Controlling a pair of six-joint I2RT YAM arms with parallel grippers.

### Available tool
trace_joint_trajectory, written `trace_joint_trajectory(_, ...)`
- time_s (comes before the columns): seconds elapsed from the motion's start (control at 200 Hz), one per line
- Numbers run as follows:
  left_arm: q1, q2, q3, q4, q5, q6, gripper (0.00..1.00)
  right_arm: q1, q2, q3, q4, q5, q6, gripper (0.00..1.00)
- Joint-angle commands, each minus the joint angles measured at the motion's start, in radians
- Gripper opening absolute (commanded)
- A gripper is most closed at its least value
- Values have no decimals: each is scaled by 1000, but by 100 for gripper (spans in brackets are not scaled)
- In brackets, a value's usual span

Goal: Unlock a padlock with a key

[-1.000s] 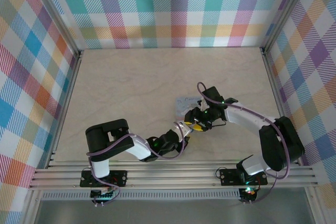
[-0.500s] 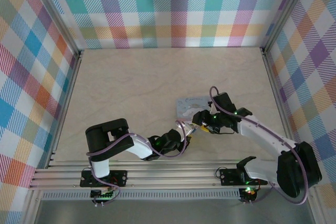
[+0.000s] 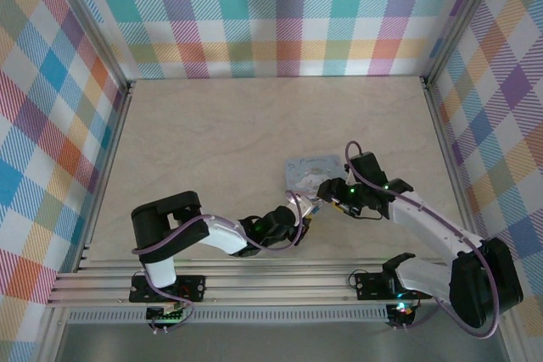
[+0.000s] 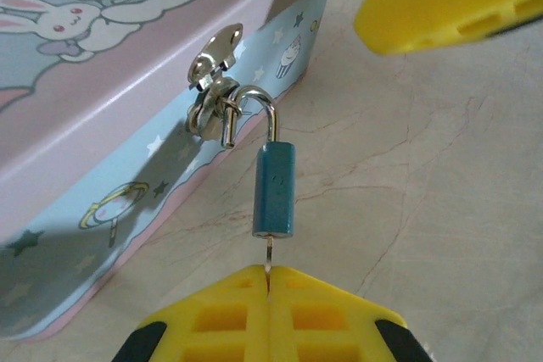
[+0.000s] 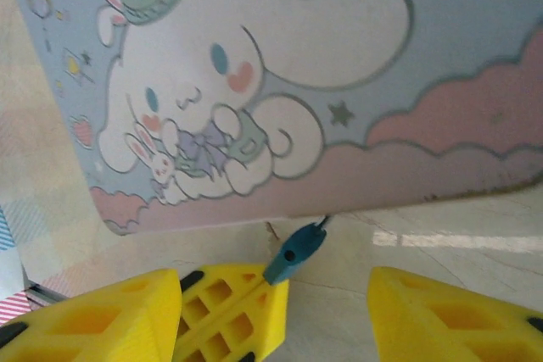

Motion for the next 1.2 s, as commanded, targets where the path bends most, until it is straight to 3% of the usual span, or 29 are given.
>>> trace_joint_trajectory(0.0,21,-4,51,-31,29,4,0,-4,-69,-48,-1,9,9,59)
trace_joint_trajectory(0.225,26,-10,91,-87,62,24,0,-4,-202,-131,-58,40,15,59)
trace_joint_trajectory(0.48,25,-1,78,-60,84,44,0,18,-270,-214,29,0,88,53)
trace_joint_trajectory(0.61,24,11,128,-107,99,47,0,19,-220,-159,-6,5,53,58)
trace_joint_trajectory(0.705,25,0,124,-112,75,52,0,17,-183,-180,61,30,85,60)
trace_joint_trajectory(0.855,4,11,90,-53,46,27,0,17,-111,-222,233,0,169,59)
trace_joint_trajectory(1.195,-30,71,102,4,-8,20,0,16,-75,-210,252,12,192,57)
